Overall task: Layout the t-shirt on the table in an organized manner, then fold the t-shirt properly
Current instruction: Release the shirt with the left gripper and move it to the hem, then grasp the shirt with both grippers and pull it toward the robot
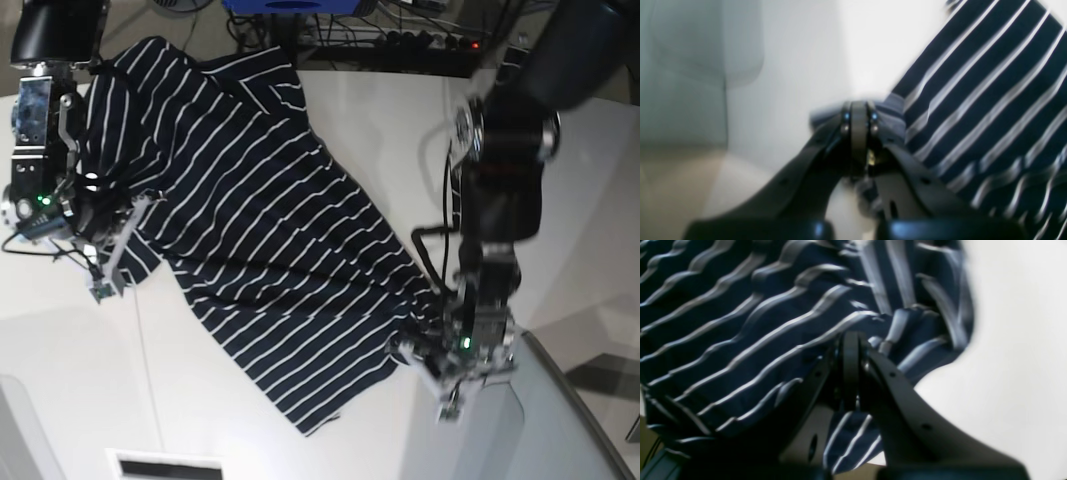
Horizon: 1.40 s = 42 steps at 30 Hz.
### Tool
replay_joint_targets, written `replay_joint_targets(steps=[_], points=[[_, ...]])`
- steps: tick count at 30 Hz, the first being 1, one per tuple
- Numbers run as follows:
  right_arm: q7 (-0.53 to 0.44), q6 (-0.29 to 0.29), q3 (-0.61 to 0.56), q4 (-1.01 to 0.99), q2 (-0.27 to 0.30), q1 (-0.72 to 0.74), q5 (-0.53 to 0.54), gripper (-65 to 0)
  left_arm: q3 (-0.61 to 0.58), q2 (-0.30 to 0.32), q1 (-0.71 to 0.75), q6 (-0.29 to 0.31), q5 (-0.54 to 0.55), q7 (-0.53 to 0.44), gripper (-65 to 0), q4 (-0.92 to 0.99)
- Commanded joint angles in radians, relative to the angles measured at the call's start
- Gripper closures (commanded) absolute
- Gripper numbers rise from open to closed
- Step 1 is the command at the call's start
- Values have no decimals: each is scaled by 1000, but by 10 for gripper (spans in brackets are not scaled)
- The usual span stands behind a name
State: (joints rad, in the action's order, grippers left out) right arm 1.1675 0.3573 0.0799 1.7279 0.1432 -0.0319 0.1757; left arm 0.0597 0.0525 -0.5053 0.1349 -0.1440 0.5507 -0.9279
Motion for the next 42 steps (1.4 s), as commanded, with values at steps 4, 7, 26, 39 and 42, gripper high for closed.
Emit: replay_joint_targets(steps=[4,7,26,39,42], points=[[-25,4,-6,-30,14,42,11,-2,-120,-44,202,2,60,82,0,-251],[-45,7,-6,-101,14,59,11,-2,-200,-78,345,2,114,81,0,-329],[-91,7,2,-165,11,28,11,-2,-485,-167,632,1,162,82,0,-418],[-189,7,-4,-302,-20,26,12,-2,-424,-7,547,-4,163,44,0,-219],[-195,9,-7,-319,-29,26,12,-2,-372,40,521,-4,162,47,0,-219]])
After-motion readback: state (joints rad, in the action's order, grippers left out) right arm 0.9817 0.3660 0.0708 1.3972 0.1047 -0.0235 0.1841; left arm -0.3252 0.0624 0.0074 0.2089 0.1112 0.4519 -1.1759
